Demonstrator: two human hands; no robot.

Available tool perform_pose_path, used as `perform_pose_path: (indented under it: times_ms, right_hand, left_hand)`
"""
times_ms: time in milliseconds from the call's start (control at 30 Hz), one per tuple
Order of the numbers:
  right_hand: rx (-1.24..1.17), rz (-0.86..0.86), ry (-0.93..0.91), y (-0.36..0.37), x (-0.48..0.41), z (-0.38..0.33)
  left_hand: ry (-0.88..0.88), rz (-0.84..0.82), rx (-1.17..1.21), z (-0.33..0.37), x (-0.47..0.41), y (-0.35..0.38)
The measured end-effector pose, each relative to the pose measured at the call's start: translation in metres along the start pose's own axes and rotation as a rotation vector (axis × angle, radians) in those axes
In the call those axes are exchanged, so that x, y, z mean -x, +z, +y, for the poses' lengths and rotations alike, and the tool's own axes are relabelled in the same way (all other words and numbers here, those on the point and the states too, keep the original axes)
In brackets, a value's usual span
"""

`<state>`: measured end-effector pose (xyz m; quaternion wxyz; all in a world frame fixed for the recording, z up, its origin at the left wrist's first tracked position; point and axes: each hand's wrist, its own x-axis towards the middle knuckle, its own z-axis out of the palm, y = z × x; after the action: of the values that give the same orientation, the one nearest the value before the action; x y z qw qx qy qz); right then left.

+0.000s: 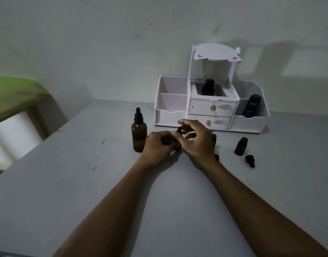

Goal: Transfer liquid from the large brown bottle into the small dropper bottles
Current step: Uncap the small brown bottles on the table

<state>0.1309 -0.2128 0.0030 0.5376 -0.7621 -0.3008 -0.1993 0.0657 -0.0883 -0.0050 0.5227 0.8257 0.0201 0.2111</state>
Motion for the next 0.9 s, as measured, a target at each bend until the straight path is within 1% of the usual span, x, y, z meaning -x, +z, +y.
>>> perform_pose_path:
  times_ms: [67, 133, 300, 400, 500, 600, 700, 800, 900]
  right_hand:
    - [-0.035, -0.028, 0.022, -0.0007, 0.0007, -0.0005]
    - [-0.015, -0.047, 0.03, 0.0002, 0.0008, 0.0006]
    - [-0.004, -0.011, 0.059, -0.0021, -0.0008, 0.001]
    - [-0.051, -0.043, 0.088, -0.003, 0.0, 0.0009]
    - [-0.022, -0.043, 0.1, -0.0015, -0.0011, 0.002]
    - [-0.018, -0.006, 0.076, -0.0013, -0.0027, 0.0014]
    - [-0.026, -0.008, 0.037, -0.0011, -0.0001, -0.0008]
    - [-0.025, -0.038, 0.073, -0.0011, -0.0004, 0.0015]
    - [0.006, -0.018, 0.081, -0.0011, -0.0028, 0.0033]
  left_hand:
    - [-0.005, -0.004, 0.008, -0.0005, 0.0001, 0.0009]
    - [-0.001, -0.003, 0.01, -0.0013, -0.0004, 0.0011]
    - [-0.01, 0.005, -0.001, -0.002, -0.0035, -0.0007]
    - [-0.026, -0.003, 0.014, -0.0003, -0.0005, 0.0003]
    - [-0.023, 0.004, 0.016, 0.0004, 0.0005, 0.0005]
    - [-0.022, 0.008, 0.003, 0.0024, 0.0004, -0.0002]
    - [-0.018, -0.006, -0.008, 0.0041, 0.0013, -0.0001]
    - [-0.013, -0.01, 0.009, 0.0032, 0.0011, 0.0001]
    - [-0.009, 0.003, -0.002, 0.0025, 0.0001, -0.0006]
